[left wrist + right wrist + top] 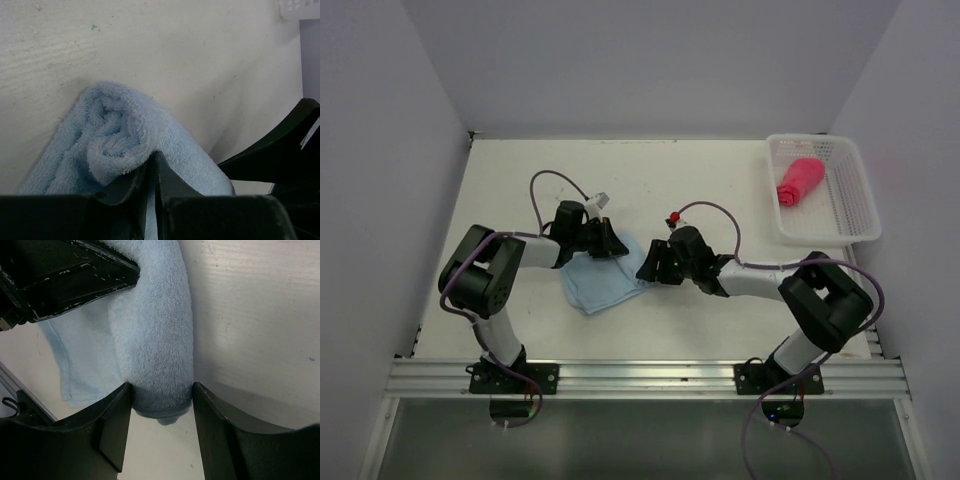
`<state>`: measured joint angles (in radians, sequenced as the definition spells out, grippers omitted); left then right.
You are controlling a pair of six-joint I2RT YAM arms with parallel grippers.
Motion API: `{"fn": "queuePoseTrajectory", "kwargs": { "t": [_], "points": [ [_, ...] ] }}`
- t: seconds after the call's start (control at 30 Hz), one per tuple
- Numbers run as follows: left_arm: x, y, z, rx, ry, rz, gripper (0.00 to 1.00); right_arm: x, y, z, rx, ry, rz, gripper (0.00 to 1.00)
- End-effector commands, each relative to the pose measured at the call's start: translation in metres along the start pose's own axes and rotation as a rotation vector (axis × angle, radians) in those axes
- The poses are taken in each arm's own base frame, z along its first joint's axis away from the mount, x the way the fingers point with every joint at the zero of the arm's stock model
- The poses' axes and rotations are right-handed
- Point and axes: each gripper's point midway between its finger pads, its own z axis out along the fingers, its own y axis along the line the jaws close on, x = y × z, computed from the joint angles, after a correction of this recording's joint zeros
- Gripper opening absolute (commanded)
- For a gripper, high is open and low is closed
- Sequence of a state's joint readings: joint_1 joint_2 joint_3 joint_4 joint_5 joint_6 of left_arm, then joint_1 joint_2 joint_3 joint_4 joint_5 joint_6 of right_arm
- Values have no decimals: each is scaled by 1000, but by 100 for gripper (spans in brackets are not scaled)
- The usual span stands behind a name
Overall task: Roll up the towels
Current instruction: Roll the towel
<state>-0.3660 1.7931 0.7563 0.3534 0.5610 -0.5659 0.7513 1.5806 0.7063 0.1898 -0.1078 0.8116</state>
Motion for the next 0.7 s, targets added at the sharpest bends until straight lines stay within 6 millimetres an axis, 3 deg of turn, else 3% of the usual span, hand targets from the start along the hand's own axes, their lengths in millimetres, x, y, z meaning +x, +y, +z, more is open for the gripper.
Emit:
{"fn": "queuePoseTrajectory", "kwargs": {
  "t": [0.0, 0.1, 0.2, 0.37, 0.47, 0.67],
  "points": [
    [17, 33, -6, -129, 30, -31, 13, -2, 14, 8, -89, 2, -2, 55],
    [16, 32, -7, -128, 28, -31, 13, 5, 6, 16, -76, 17, 3, 54],
    [16, 32, -7, -129, 27, -32, 13, 11, 3, 20, -89, 25, 1, 46],
    [10, 28, -8, -122, 10, -39, 13, 8, 0, 20, -87, 4, -58, 11],
    [-3, 17, -11, -101, -22, -41, 16, 8, -8, 15, -26, -17, -175, 0],
    [-46, -10, -26, -61, -102, -50, 25, 0, -24, -1, 175, -61, -429, 0]
  ]
}}
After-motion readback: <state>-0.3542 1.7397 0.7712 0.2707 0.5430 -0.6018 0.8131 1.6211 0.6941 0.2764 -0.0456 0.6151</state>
